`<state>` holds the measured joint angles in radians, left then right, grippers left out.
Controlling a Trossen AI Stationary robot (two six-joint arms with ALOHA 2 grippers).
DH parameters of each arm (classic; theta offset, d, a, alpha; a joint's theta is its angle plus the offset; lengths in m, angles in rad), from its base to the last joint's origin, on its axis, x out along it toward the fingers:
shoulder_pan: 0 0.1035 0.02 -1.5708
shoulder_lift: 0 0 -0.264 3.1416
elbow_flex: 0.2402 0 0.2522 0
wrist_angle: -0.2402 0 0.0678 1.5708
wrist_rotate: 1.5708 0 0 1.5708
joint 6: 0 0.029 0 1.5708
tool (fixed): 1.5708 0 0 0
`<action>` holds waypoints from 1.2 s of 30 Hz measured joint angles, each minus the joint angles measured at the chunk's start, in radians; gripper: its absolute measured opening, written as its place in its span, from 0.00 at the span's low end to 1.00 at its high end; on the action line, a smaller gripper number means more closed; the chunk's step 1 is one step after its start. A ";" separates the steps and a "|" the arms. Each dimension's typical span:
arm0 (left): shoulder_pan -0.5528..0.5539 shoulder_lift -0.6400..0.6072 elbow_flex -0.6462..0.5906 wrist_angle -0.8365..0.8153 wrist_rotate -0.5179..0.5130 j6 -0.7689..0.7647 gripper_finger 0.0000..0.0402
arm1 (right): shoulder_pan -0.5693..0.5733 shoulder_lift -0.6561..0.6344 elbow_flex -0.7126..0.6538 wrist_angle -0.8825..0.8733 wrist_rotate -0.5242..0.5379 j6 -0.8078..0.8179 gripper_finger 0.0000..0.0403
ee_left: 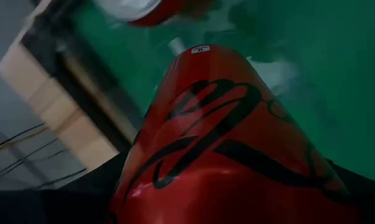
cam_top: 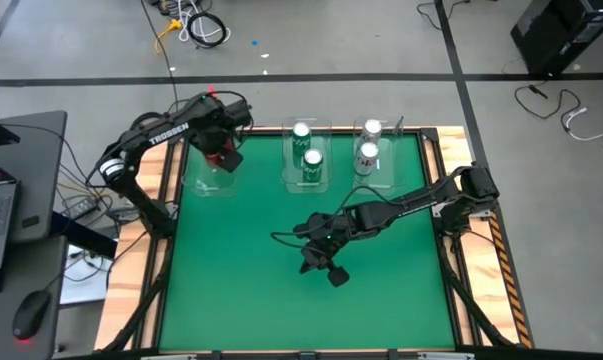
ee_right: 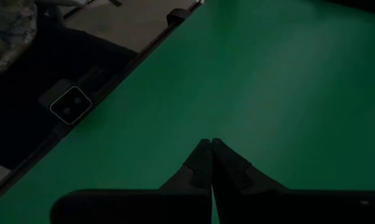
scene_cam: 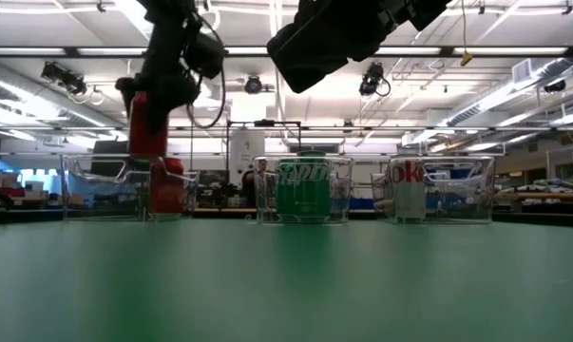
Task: Sort soda cans
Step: Put the red soda can into the left transparent bin
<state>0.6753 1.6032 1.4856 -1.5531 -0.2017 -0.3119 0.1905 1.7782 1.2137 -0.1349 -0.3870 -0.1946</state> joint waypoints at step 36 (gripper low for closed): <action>0.045 0.001 -0.364 0.383 0.152 0.051 0.73 | 0.000 0.000 0.000 -0.002 0.001 0.008 0.02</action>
<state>0.7200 1.6043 1.1217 -1.1698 -0.0497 -0.2611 0.1905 1.7786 1.2137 -0.1368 -0.3862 -0.1864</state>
